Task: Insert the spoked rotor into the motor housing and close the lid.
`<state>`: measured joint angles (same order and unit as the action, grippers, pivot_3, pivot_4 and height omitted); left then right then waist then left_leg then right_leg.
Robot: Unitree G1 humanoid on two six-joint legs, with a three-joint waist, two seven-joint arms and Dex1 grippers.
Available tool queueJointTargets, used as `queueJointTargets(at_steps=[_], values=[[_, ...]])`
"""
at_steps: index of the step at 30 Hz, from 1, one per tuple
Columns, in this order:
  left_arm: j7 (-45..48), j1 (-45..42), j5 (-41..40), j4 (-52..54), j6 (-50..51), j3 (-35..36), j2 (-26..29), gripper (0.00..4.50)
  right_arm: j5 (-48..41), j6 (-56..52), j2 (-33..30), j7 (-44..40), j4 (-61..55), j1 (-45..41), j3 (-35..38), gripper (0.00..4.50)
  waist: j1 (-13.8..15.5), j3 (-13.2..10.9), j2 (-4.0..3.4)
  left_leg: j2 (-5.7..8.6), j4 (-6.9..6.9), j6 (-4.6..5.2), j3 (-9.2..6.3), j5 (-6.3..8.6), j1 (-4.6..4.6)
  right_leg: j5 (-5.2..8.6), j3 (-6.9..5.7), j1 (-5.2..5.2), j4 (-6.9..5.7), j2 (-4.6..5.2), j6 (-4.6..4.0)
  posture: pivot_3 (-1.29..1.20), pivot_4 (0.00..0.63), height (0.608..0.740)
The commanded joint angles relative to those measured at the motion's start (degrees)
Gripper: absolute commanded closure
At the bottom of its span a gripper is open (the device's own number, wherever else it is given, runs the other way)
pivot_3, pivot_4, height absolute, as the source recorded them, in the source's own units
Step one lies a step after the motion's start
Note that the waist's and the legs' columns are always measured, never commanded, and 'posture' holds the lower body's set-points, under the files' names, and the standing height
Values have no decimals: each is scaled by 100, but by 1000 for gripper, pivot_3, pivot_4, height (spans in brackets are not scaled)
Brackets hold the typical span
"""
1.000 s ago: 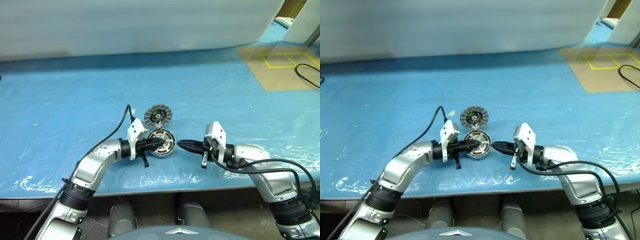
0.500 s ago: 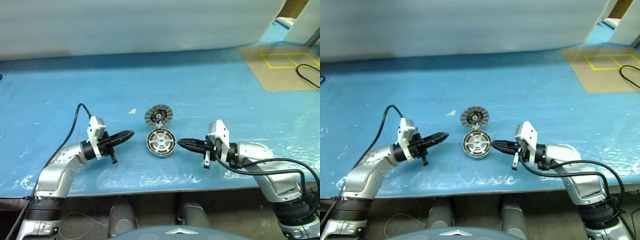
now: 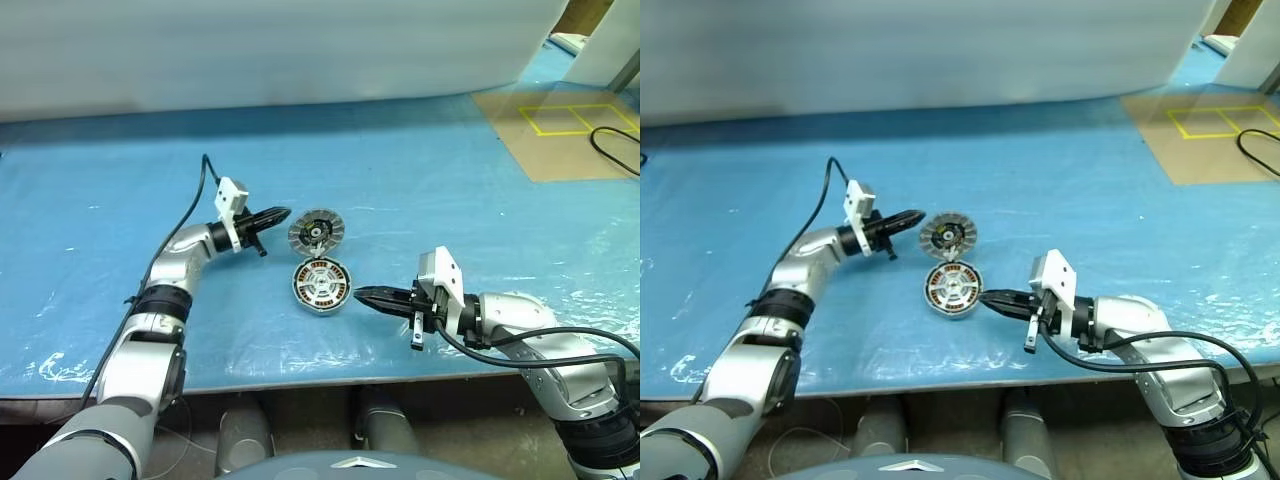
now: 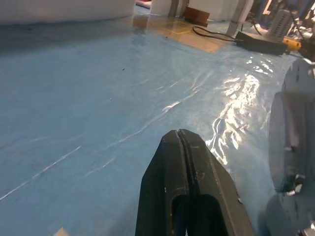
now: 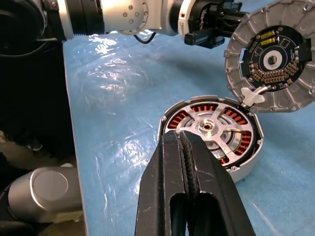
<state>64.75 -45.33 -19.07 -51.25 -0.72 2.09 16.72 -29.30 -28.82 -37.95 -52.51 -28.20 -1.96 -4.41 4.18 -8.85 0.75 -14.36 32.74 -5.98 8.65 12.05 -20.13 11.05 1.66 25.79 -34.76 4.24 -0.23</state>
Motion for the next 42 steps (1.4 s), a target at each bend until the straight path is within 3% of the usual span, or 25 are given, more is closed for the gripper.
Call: queueJointTargets(at_steps=[1, 12, 21, 30, 42], values=[[392, -397, 97, -622, -196, 51, -114, 4473, -143, -11, -40, 63, -323, 32, 183, 4500, 3, 0, 1, 2, 0, 0, 0, 0, 1, 0, 2, 0, 0, 1, 0, 0, 150, 740], [1274, -1354, 500, -1630, -242, 19, -583, 4473, -178, -73, -85, 83, -378, 117, 221, 4500, 135, -3, 5, 13, 3, 1, -9, 0, 1, -4, 1, -10, 0, 12, 6, 0, 150, 740], [2300, -1623, 574, -1523, -72, -29, -700, 4473, -113, -3, -130, 67, -344, 295, 250, 4500, 133, -5, 7, 15, 0, 1, -10, 0, 1, -4, 1, -11, 4, 12, 7, 0, 150, 740], [2775, -534, 613, -177, 187, -662, -535, 4473, -59, 58, -153, 64, -213, 233, 279, 4500, 132, -5, 7, 16, -4, 1, -10, 0, 1, -3, 0, -13, 8, 15, 7, 0, 150, 740], [2205, 814, 698, 1393, 240, -878, -502, 4473, -14, 108, -135, 78, -38, 61, 288, 4500, 132, -4, 6, 14, -6, 3, -9, 1, 2, -2, -2, -13, 9, 17, 7, 0, 150, 740]])
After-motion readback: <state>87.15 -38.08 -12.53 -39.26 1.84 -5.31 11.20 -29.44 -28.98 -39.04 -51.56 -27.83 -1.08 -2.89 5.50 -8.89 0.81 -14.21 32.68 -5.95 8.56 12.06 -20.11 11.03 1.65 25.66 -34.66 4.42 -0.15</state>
